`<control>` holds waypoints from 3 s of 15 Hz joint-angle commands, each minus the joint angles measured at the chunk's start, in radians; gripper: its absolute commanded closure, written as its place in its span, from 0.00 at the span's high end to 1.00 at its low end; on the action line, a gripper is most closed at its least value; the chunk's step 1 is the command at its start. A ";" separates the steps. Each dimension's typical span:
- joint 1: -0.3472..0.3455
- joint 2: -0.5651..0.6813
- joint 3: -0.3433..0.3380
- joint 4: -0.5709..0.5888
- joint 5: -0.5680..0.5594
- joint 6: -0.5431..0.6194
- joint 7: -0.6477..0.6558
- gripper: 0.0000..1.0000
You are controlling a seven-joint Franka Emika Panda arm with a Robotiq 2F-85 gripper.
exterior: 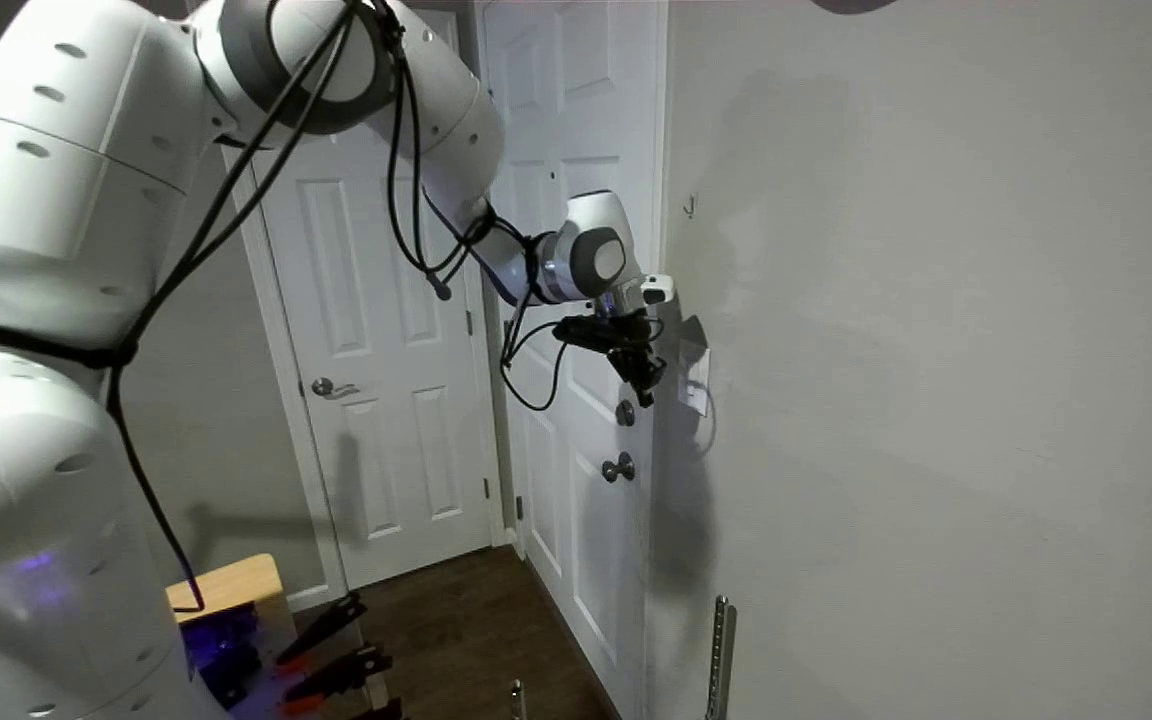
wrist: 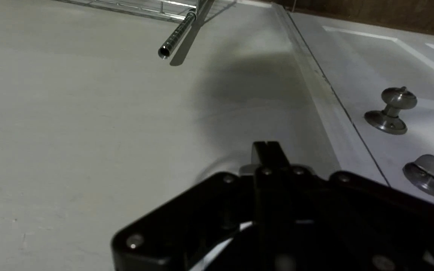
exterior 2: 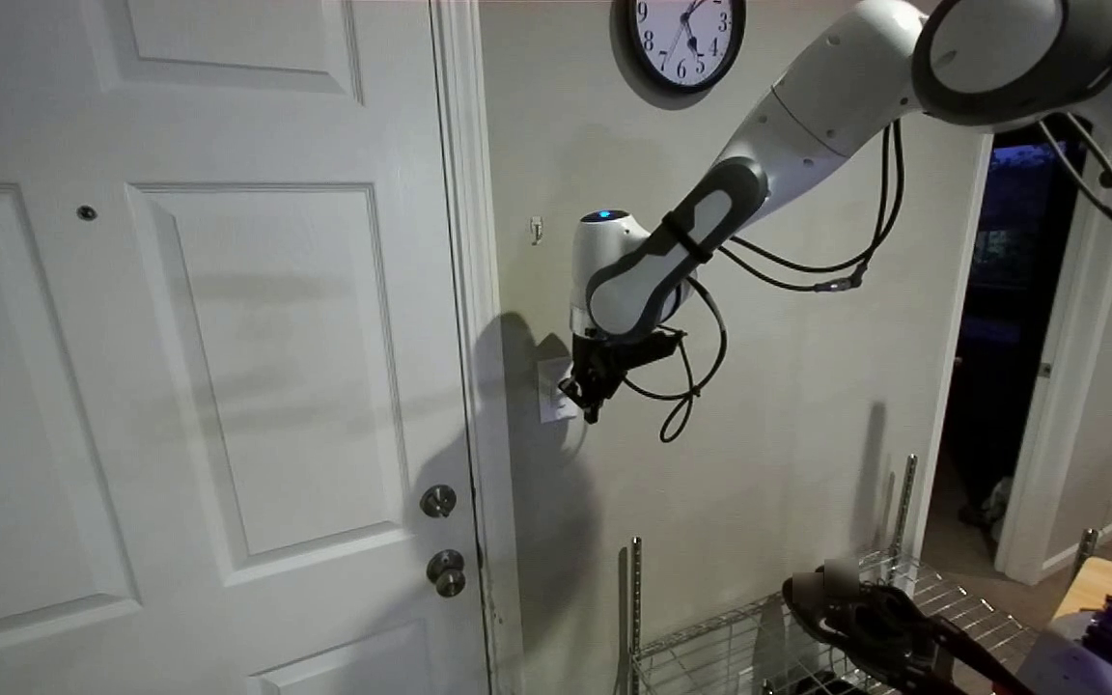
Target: Turn off the light switch.
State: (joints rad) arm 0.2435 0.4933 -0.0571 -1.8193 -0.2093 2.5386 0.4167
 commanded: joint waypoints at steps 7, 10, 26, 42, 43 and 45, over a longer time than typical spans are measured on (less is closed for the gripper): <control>0.112 0.066 -0.130 0.054 -0.107 0.123 0.183 0.02; 0.128 0.096 -0.148 0.100 -0.115 0.115 0.190 0.01; 0.167 0.210 -0.221 0.243 -0.117 0.125 0.220 0.01; 0.218 0.186 -0.230 0.184 -0.255 0.058 0.435 0.01; 0.202 0.180 -0.209 0.179 -0.245 0.054 0.425 0.00; 0.180 0.174 -0.180 0.177 -0.227 0.033 0.421 0.00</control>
State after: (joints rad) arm 0.4689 0.7231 -0.2959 -1.5948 -0.4752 2.6045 0.8908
